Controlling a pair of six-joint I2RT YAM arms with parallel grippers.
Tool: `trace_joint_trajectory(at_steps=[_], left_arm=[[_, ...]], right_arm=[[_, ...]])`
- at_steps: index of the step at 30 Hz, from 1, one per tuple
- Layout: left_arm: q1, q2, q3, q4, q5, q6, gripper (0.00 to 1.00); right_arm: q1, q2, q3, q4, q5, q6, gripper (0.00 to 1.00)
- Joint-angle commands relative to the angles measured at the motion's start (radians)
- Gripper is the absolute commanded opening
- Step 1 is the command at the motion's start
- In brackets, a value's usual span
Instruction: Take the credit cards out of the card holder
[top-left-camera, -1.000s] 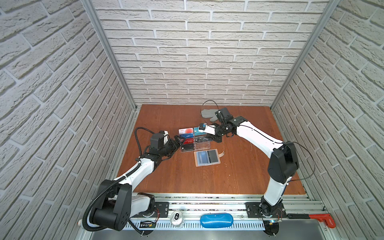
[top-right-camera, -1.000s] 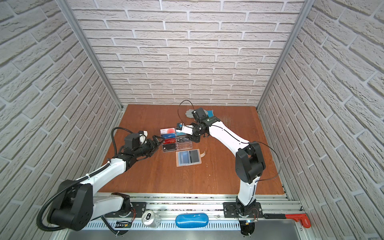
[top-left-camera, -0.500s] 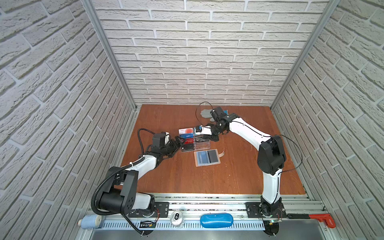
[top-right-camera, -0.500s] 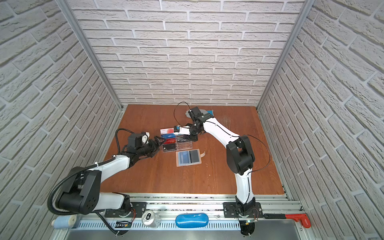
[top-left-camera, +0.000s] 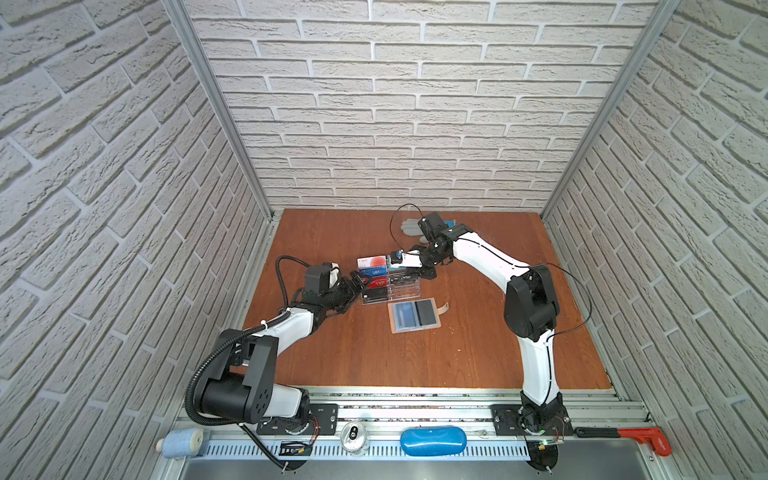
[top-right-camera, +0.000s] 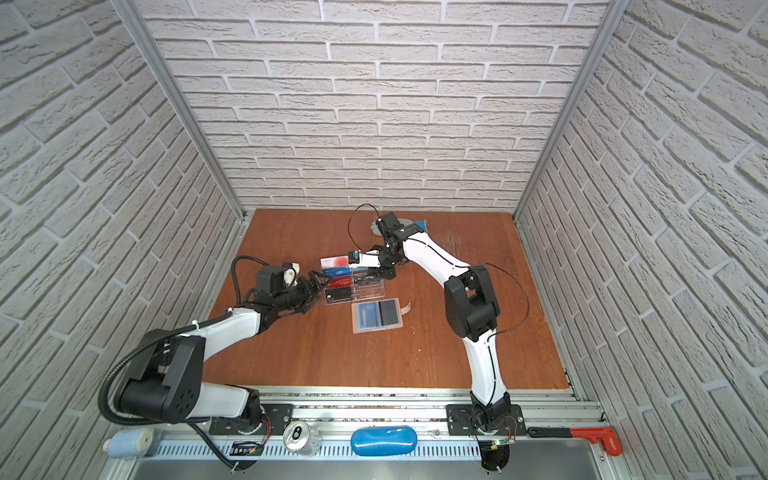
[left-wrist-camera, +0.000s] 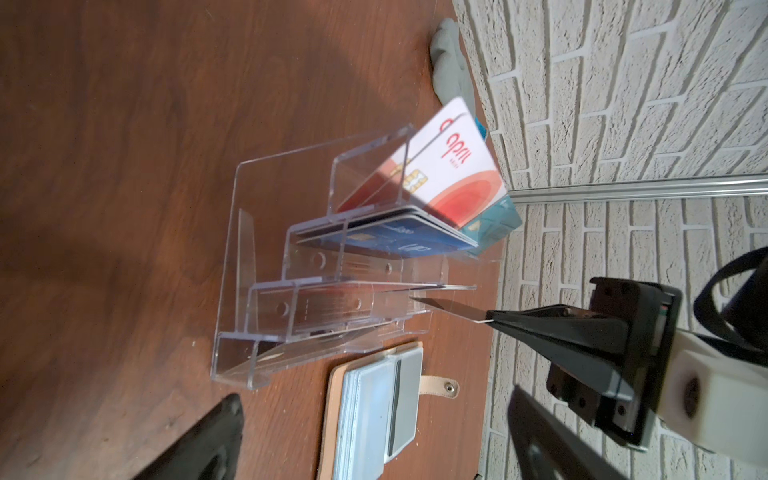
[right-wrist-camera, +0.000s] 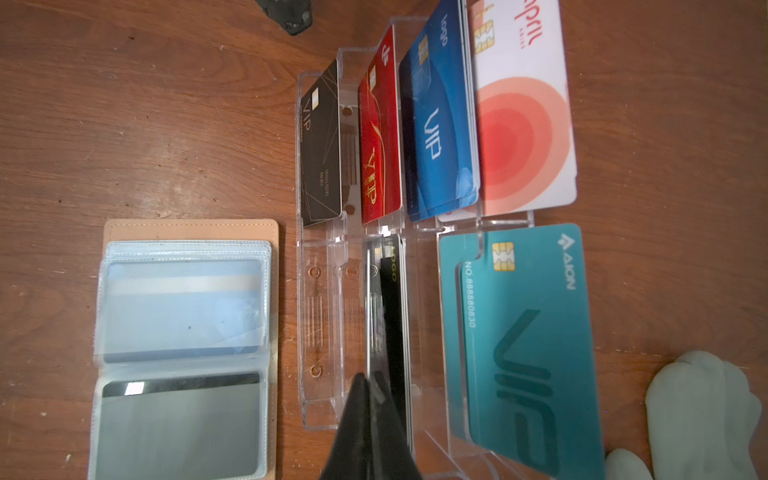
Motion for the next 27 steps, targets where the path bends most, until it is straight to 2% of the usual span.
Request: trace_joint_trajectory(at_steps=[1,19,27], left_arm=[[0.009,0.013,0.029,0.046,0.014,0.017,0.98],[0.009,0.053,0.023,0.059,0.010,0.017,0.98],[0.008,0.052,0.028,0.057,0.010,0.018,0.98]], right_arm=[[-0.003,0.001,0.027,0.014,-0.010,-0.013,0.06],[0.002,0.051,0.031,0.059,-0.027,0.007,0.06],[0.003,0.050,0.020,0.081,-0.030,0.023,0.14]])
